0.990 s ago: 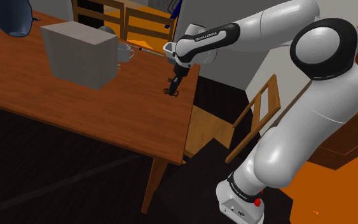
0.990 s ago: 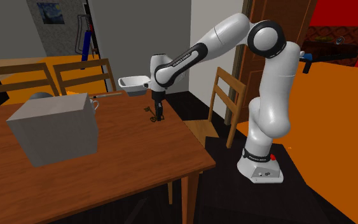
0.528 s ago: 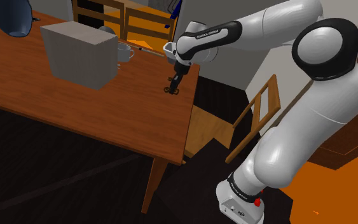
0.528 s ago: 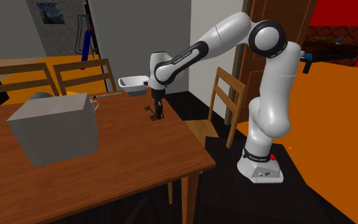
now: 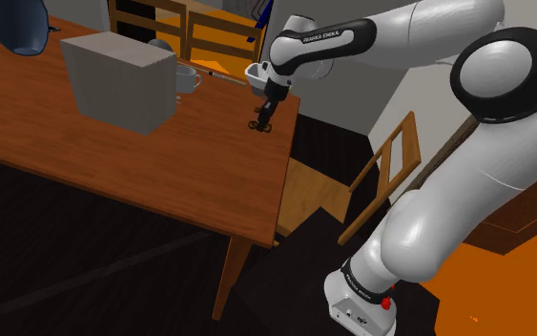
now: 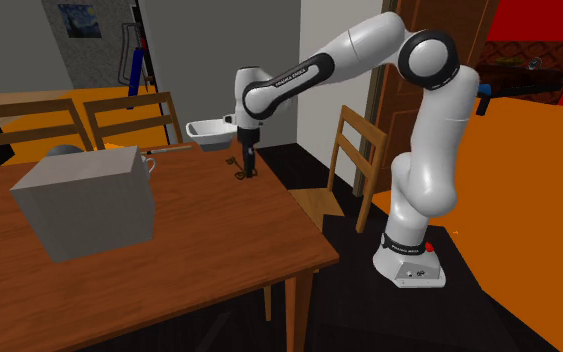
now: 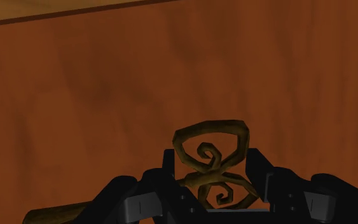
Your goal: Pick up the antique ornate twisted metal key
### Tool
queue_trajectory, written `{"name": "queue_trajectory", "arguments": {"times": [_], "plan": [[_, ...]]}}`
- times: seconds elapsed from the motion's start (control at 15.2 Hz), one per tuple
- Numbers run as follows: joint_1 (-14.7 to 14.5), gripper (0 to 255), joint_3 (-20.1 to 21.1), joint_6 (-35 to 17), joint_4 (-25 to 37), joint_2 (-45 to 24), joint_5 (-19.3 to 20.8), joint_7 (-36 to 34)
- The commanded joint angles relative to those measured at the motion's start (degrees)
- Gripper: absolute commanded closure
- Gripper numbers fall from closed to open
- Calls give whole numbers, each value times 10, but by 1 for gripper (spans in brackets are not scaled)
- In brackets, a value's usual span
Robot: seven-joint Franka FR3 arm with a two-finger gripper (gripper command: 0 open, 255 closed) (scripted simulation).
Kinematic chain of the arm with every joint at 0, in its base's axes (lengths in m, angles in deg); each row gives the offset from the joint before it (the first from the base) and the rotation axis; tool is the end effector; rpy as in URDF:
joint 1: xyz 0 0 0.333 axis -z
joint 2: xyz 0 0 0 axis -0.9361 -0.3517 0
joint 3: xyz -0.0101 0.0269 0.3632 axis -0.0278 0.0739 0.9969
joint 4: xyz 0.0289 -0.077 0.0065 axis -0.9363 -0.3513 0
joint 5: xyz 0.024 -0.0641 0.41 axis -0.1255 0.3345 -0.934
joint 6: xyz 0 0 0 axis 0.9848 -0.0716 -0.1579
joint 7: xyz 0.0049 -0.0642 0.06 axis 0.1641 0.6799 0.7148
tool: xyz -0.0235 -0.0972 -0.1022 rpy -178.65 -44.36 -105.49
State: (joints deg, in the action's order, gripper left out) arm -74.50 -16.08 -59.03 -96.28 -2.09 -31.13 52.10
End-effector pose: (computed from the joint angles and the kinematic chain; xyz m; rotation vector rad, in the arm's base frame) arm 0.5474 -0.1012 0.4332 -3.0094 -0.6445 -0.1073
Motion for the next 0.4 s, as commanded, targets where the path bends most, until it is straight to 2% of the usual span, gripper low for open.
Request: {"name": "queue_trajectory", "arguments": {"times": [0.0, 0.33], "plan": [[0, 255, 0, 17, 11, 6, 3, -3], [0, 255, 1, 41, 28, 14, 6, -7]]}}
